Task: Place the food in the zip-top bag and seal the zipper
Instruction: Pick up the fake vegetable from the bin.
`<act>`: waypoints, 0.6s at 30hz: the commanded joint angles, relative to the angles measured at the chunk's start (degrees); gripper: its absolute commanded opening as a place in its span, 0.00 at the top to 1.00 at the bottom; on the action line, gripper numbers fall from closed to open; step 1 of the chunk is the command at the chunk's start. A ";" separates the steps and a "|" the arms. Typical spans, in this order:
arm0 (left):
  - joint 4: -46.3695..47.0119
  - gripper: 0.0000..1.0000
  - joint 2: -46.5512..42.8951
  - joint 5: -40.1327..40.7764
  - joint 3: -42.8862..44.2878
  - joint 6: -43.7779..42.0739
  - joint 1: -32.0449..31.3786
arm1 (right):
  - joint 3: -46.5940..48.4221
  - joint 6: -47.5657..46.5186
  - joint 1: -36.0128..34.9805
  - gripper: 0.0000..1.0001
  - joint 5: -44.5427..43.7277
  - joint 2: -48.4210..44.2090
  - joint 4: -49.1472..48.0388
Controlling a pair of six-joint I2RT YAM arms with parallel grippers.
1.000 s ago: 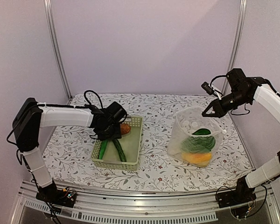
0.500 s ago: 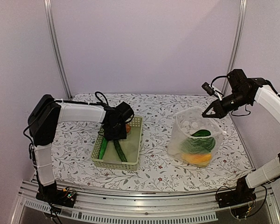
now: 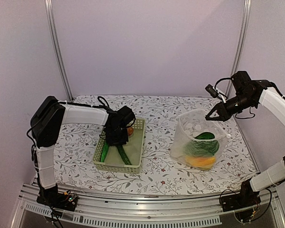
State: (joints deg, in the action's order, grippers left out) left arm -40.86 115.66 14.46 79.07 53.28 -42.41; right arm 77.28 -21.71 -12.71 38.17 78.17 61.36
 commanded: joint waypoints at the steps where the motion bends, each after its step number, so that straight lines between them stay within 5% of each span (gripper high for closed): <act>1: 0.43 0.69 2.78 -2.18 1.30 -0.82 1.73 | -0.63 -0.19 -0.15 1.00 0.58 -1.70 -0.31; 8: -0.76 0.94 0.11 -1.48 2.24 -1.76 1.24 | -0.81 -0.09 -0.23 1.00 0.58 -2.14 -0.33; 18: -9.71 1.00 -7.08 7.39 12.79 -4.68 -4.53 | -1.34 -0.10 -0.17 1.00 0.64 -1.95 -0.84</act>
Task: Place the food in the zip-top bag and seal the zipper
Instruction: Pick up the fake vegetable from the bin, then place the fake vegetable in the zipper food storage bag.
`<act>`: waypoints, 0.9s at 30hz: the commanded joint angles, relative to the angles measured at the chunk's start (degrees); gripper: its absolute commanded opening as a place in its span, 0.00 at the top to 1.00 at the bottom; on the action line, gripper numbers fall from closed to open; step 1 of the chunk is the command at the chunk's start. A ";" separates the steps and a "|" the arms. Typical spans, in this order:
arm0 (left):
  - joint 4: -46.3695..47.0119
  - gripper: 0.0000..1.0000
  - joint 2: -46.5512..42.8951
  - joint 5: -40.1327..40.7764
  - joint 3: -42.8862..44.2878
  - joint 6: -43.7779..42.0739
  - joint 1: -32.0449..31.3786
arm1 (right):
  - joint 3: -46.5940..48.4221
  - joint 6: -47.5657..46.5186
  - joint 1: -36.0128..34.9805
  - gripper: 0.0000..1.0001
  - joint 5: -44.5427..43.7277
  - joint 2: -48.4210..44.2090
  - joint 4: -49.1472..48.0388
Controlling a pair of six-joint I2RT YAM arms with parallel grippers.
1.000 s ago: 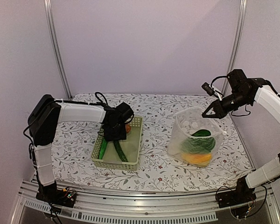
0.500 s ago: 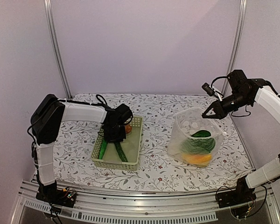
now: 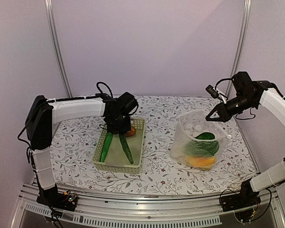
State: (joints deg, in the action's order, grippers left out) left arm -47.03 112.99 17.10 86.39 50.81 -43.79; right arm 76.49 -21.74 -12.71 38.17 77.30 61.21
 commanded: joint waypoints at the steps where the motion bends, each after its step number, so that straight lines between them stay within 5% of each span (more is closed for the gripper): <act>1: -4.23 1.00 -4.59 5.77 7.24 -2.74 -3.91 | -0.55 -0.14 -0.15 1.00 0.60 -1.14 -0.67; 11: 1.31 1.00 -2.93 23.72 27.55 -26.13 -19.78 | -0.38 0.11 -0.17 1.00 -0.09 -1.71 -0.83; 17: 28.33 1.00 -4.76 37.40 24.76 -55.51 -32.29 | -0.55 0.11 -0.18 1.00 -0.23 -1.48 -0.80; 22: 60.44 1.00 -6.36 32.68 14.50 -78.20 -38.36 | -0.48 0.12 -0.19 1.00 -0.26 -1.21 -0.86; 27: 69.42 1.00 -4.71 26.36 14.65 -86.03 -40.22 | -0.72 0.12 -0.19 1.00 -0.12 -1.10 -0.84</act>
State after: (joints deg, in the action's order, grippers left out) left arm 5.65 108.47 47.09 100.29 -22.39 -83.61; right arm 76.42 -21.71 -12.71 38.06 76.84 61.14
